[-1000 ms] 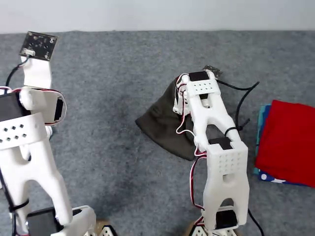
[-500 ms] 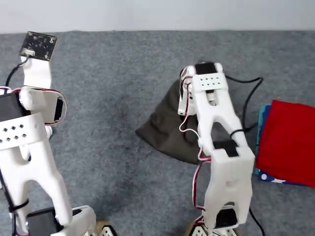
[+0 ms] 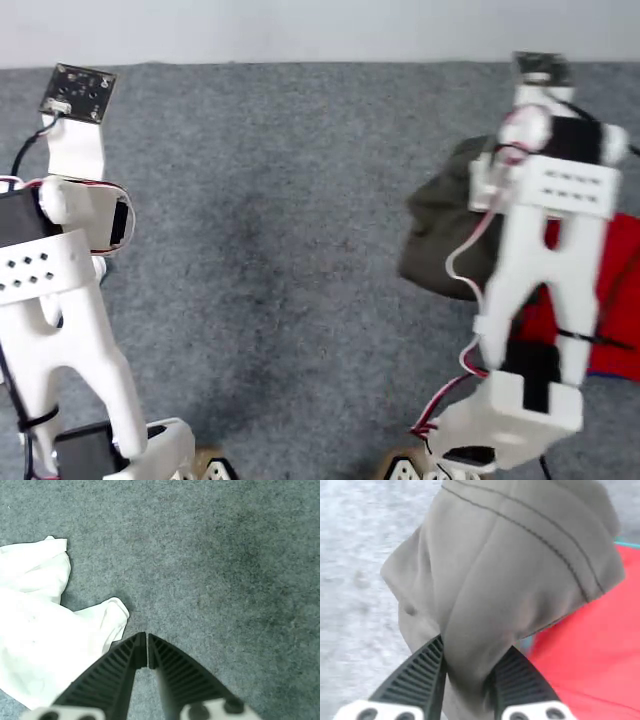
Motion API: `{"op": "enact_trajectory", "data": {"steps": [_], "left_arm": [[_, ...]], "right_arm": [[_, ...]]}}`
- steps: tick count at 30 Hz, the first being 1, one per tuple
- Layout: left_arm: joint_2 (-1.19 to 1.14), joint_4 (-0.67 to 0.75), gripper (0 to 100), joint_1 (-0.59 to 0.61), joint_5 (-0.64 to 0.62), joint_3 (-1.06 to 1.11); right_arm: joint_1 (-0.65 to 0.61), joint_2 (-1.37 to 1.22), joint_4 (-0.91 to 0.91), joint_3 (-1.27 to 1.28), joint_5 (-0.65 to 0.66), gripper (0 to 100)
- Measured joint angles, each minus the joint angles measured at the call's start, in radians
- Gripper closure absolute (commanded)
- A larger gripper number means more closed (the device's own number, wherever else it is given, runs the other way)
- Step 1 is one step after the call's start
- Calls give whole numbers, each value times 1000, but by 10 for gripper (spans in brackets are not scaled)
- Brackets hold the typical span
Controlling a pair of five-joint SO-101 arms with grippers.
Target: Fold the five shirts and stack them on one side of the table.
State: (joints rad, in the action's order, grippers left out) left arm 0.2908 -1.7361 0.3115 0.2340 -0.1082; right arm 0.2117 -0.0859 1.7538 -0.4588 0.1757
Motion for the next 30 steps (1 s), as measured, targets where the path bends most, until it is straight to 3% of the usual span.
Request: {"op": "enact_trajectory", "data": {"steps": [8, 25, 30], "left_arm": [[0, 0, 986, 0, 0, 0], [0, 0, 986, 0, 0, 0], [0, 0, 986, 0, 0, 0]], "right_arm": [[170, 64, 2, 0, 215, 990], [399, 40, 2, 37, 486, 981], [485, -48, -12, 37, 600, 804]]}}
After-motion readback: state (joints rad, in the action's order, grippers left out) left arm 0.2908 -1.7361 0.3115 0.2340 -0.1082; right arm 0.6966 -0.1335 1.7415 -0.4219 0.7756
